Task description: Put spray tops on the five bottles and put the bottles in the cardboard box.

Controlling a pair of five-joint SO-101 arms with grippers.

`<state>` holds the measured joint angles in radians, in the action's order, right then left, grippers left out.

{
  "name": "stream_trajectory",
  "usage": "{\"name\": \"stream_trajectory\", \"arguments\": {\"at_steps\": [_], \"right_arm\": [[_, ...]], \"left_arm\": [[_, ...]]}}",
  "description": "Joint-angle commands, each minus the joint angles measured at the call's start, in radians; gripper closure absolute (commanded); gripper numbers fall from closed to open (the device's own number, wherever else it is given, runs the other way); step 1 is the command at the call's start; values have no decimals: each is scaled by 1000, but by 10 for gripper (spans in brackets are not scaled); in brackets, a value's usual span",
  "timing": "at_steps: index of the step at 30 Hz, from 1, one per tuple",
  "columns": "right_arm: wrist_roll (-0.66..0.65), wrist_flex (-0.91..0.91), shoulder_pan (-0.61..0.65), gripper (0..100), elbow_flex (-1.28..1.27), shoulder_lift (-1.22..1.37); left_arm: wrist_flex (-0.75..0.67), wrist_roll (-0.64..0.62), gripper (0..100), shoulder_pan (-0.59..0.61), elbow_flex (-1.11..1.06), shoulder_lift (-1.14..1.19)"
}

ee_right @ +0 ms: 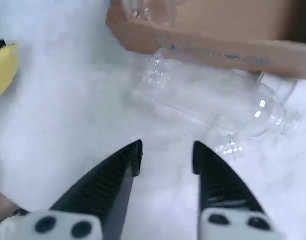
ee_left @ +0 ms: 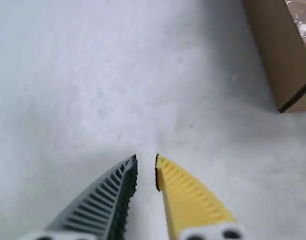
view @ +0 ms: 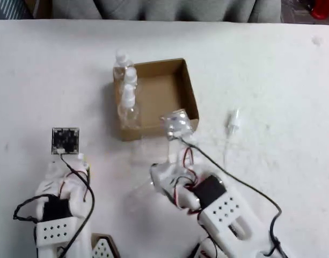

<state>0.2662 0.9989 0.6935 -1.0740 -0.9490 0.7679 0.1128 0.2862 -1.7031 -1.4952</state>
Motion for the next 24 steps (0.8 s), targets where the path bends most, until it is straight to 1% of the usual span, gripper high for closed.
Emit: {"name": "stream_trajectory", "arguments": {"at_steps": [1, 3, 6, 12, 17, 19, 21, 24], "right_arm": [[104, 18, 76, 731, 68, 22], [186, 18, 113, 725, 86, 31], [296, 21, 125, 724, 121, 64], [422, 38, 124, 723, 204, 294], [512, 163, 81, 721, 367, 466], [537, 196, 64, 684, 405, 516], [546, 196, 48, 612, 422, 567], [572, 117, 53, 516, 423, 656]], "left_arm": [[-11, 11, 947, 7, 5, -19], [-11, 11, 947, 7, 5, -19], [-11, 11, 947, 7, 5, -19], [-9, 11, 947, 7, 5, -19], [-9, 11, 947, 7, 5, -19], [-9, 11, 947, 7, 5, -19], [-9, 11, 947, 7, 5, -19], [-9, 11, 947, 7, 5, -19]]}}
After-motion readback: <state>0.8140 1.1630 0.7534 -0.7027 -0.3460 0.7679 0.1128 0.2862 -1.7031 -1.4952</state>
